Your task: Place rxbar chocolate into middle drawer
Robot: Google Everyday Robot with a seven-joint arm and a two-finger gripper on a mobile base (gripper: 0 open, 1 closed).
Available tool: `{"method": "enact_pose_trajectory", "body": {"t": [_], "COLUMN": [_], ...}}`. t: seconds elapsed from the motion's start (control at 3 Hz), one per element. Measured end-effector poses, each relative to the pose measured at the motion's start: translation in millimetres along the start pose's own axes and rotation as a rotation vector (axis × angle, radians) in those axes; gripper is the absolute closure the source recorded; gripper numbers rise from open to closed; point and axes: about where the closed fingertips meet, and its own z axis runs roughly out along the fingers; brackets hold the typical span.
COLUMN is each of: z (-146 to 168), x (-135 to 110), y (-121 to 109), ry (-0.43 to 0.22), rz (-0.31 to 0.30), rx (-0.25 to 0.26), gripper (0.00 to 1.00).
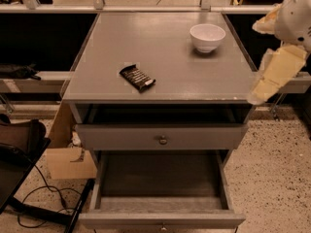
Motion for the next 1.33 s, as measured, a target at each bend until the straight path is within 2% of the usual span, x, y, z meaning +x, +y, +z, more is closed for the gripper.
{"method": "enact_pose_trajectory", "body": {"t": [0.33,0.67,1.0,1.33], "z": [17.9,44.3,93.8,143.6], "x": [-55.5,-128.1,-213.8,-252.6], "y": [-42.3,-82.4,-101.9,-100.5], "ry": [-0.186,-0.312,-0.297,-0.192], "rz": [0.076,0.190,0.304,0.380], "rx": [-0.019,-0.060,-0.126,-0.162], "gripper": [0.00,0.00,0.00,0.00]}}
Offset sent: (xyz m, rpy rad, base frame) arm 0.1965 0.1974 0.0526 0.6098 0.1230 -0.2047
